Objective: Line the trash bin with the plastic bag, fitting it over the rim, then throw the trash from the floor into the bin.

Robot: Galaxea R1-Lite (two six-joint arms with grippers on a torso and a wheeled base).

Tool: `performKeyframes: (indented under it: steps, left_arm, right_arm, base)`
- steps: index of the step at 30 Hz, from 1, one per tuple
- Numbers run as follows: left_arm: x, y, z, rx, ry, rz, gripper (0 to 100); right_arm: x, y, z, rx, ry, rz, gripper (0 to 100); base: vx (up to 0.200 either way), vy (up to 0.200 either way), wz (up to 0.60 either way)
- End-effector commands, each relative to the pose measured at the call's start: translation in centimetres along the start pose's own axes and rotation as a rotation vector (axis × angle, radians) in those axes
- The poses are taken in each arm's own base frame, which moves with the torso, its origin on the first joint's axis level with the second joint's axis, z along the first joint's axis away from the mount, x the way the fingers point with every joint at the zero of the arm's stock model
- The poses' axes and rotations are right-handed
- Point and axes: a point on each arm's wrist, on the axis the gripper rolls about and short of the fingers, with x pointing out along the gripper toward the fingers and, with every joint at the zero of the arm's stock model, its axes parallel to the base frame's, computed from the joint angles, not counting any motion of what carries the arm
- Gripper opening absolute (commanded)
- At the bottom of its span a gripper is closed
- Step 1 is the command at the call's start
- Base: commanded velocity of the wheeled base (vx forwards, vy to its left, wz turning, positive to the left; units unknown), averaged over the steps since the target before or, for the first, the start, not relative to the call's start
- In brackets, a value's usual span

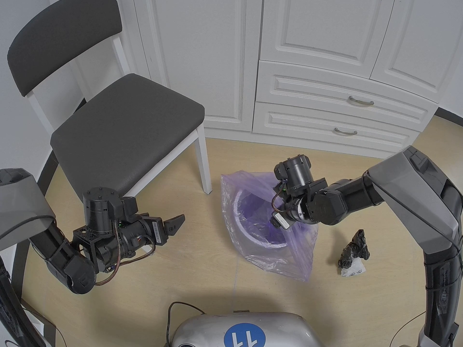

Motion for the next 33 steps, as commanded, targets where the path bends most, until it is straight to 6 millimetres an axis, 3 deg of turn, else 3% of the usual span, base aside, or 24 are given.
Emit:
performKeyframes:
  steps: [1,6,9,13,17,19,20,26,30,33]
  left_arm:
    - [-0.1,-0.1,-0.1,0.002,0.002,0.000,100]
    - [-0.2,-0.1,-0.4,0.006,0.015,-0.002,100]
    - [0.1,-0.6,-0.7,0.037,0.026,-0.014,100]
    - [0.9,-1.0,0.2,0.195,-0.003,-0.035,100]
    - [3.1,-2.1,0.3,0.281,0.007,-0.069,100]
    - [4.3,-2.5,0.3,0.305,0.023,-0.077,100]
    - [5.8,-3.1,0.1,0.335,0.046,-0.088,100]
    - [9.7,-4.9,-0.2,0.369,0.037,-0.112,100]
    - [10.5,-5.2,-0.1,0.376,0.037,-0.096,100]
    - [10.0,-4.8,0.7,0.391,0.026,-0.055,100]
  right_arm:
    - [-0.6,1.7,-1.3,-0.046,0.029,0.009,100]
    - [-0.1,1.2,-2.0,-0.050,0.031,-0.026,100]
    - [0.3,-0.7,-1.8,-0.019,-0.001,-0.081,100]
    - [0.2,-1.5,-1.9,0.021,-0.042,-0.109,100]
    - [-0.1,-2.1,-2.6,0.047,-0.076,-0.132,100]
    - [-0.2,-2.7,-3.3,0.057,-0.085,-0.145,100]
    - [-0.2,-3.8,-4.2,0.072,-0.084,-0.169,100]
    - [1.4,-7.8,-6.6,0.141,-0.131,-0.246,100]
    - [2.4,-9.6,-8.3,0.170,-0.148,-0.267,100]
    - [3.7,-11.8,-10.8,0.209,-0.155,-0.333,100]
  base:
    - [0.000,0.000,0.00]
    - [0.000,0.000,0.00]
    - [0.000,0.000,0.00]
    - [0.000,0.000,0.00]
    - [0.000,0.000,0.00]
    - [0.000,0.000,0.00]
    - [0.000,0.000,0.00]
    - [0.000,0.000,0.00]
    - [0.000,0.000,0.00]
    - [0.000,0.000,0.00]
